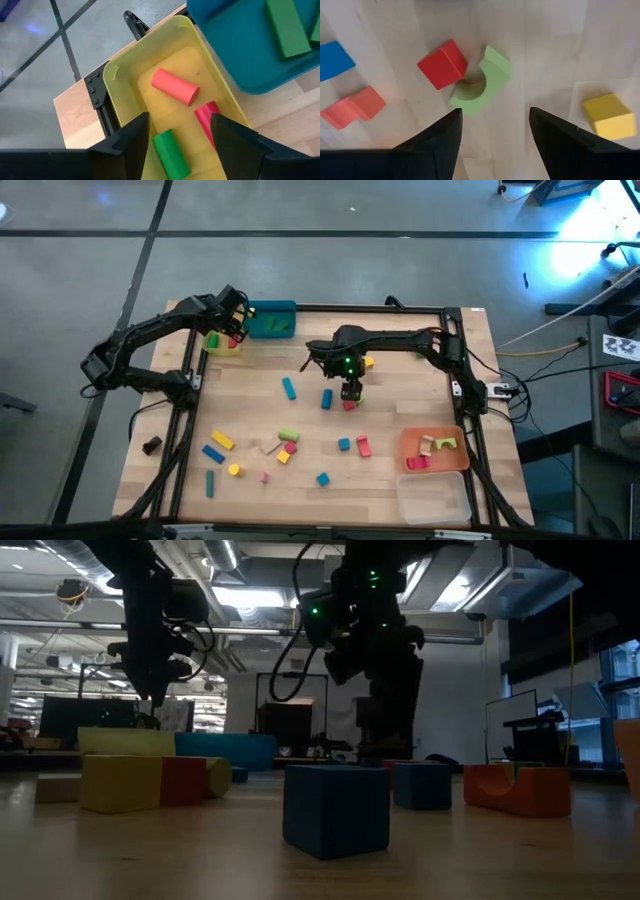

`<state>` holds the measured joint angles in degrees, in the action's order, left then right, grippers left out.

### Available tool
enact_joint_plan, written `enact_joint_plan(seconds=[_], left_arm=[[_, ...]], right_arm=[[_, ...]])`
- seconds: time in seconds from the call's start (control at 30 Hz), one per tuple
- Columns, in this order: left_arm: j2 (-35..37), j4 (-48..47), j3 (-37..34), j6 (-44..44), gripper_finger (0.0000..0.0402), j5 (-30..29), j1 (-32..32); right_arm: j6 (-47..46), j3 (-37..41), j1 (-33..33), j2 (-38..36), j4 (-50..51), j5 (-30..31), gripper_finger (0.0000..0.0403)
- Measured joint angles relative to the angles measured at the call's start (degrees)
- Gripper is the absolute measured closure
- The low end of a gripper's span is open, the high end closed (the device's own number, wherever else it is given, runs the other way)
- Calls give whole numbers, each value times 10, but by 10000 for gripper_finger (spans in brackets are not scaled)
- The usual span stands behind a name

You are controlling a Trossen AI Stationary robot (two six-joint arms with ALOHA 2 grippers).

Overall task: Sort blocks by size
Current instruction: Put the light green arch block into the orange bin

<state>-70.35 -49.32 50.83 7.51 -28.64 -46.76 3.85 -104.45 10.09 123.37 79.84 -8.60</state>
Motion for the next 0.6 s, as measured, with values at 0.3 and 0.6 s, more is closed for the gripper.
enact_joint_plan(seconds=[0.3, 0.6], left_arm=[[0, 0, 0, -4, 206, 0, 0], [0, 3, 0, -4, 206, 0, 0]], right_arm=[[-31, 55, 0, 1, -55, 5, 171], [-36, 89, 0, 1, -99, 21, 171]])
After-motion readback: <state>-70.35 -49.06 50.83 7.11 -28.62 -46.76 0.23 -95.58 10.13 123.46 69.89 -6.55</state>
